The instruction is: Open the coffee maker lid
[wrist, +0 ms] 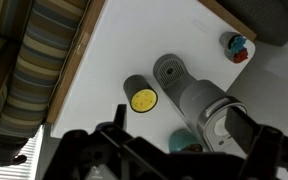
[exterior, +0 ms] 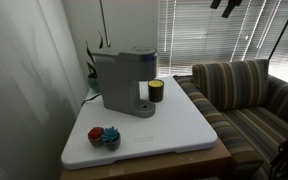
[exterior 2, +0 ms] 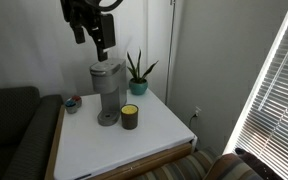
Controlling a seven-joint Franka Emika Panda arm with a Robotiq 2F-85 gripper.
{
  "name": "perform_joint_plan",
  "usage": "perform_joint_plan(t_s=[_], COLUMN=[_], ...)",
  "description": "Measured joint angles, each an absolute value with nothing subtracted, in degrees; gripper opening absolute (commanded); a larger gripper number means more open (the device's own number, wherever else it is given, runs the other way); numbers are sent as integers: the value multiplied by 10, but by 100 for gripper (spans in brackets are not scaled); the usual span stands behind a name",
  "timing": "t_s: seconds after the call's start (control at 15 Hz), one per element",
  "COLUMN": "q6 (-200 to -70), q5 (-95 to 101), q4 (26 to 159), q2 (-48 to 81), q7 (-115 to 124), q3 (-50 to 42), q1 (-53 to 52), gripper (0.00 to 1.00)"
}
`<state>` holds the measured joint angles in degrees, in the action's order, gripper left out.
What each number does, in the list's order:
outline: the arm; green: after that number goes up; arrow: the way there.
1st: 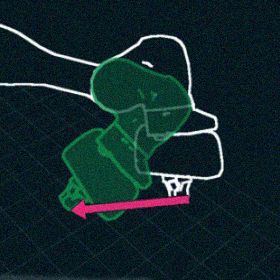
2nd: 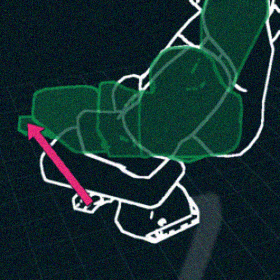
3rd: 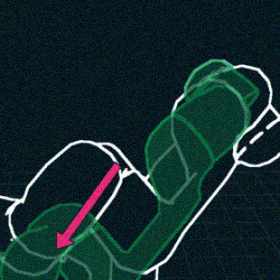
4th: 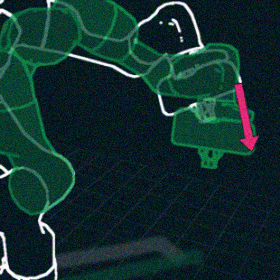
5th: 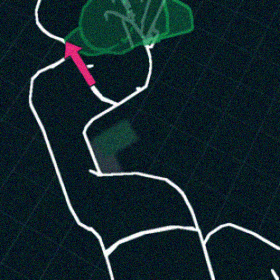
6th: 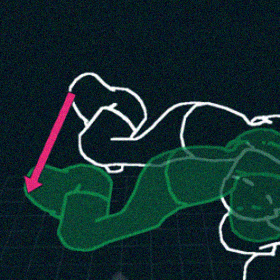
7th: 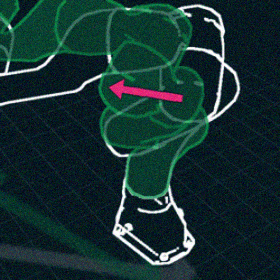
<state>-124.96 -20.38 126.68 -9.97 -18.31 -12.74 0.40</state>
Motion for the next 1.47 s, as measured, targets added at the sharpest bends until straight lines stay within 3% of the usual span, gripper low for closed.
perform_joint_plan(t_s=[0.47,1.0,1.47], q6=[-1275,-1483,-1498], q5=[-229,-382,-401], q4=[1296,1437,1438], q2=[-103,-93,-83], q7=[-136,-33,-32], q3=[-103,-56,-46], q1=[5,-12,-21], gripper=[100,100,100])
